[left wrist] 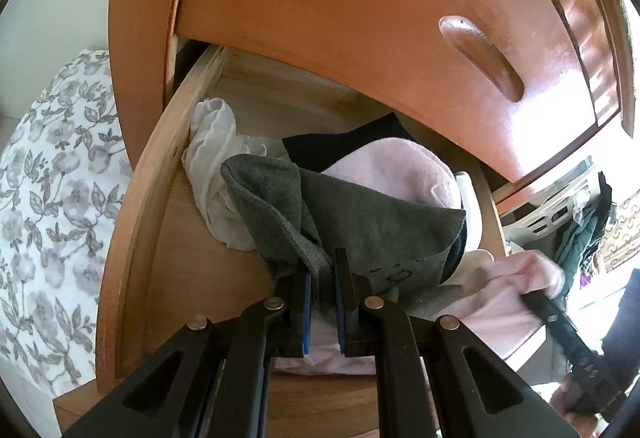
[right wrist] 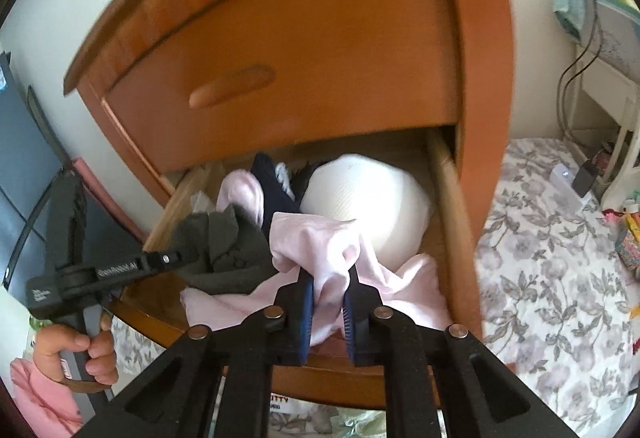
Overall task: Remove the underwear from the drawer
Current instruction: 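Lift the pink cloth with the right tool while the left tool lifts the grey cloth, then carry both held cloths out of the drawer toward the bedspread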
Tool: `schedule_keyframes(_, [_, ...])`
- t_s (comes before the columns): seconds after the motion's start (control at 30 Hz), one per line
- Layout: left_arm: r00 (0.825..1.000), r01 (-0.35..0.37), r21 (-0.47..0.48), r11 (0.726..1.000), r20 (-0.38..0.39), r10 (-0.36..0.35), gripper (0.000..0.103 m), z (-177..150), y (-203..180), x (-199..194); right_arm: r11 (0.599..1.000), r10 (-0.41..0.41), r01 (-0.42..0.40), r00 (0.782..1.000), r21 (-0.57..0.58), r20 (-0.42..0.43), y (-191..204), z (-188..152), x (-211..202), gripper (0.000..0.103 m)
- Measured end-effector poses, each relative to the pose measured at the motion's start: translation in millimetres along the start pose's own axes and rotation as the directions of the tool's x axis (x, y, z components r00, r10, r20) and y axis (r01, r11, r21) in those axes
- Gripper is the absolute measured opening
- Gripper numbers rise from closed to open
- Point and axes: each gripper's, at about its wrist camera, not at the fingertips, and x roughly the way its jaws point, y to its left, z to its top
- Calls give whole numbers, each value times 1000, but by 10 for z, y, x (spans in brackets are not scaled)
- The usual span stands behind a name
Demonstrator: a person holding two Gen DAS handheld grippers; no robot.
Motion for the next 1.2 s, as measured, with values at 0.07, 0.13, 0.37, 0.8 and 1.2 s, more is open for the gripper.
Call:
schedule_keyframes(0.07, [1000,-6,2,1000,-5,6,10,11,-9,19,1000,-6,5,999,9,34,-29,24,-118,13])
schedule_keyframes(0.13, [1000,-10,4,1000,-6,10,10,16,-25,37,1000,-14,13,998,14,68,-43,63,-218,13])
schedule_keyframes(0.37, [1000,-7,11,1000,19,7,9,-1,-105,-17,999,-30,27,978,17,207,-38,170,-693,13])
schedule_keyframes(0.8, [992,65,40,997,101,-69,6,-12,-217,-470,999,-42,37,955,21,295,20,206,-1189,13])
schedule_keyframes(1.2, [950,213,110,971,210,-233,6,-16,-399,-1138,999,-31,21,947,33,319,56,115,-1435,13])
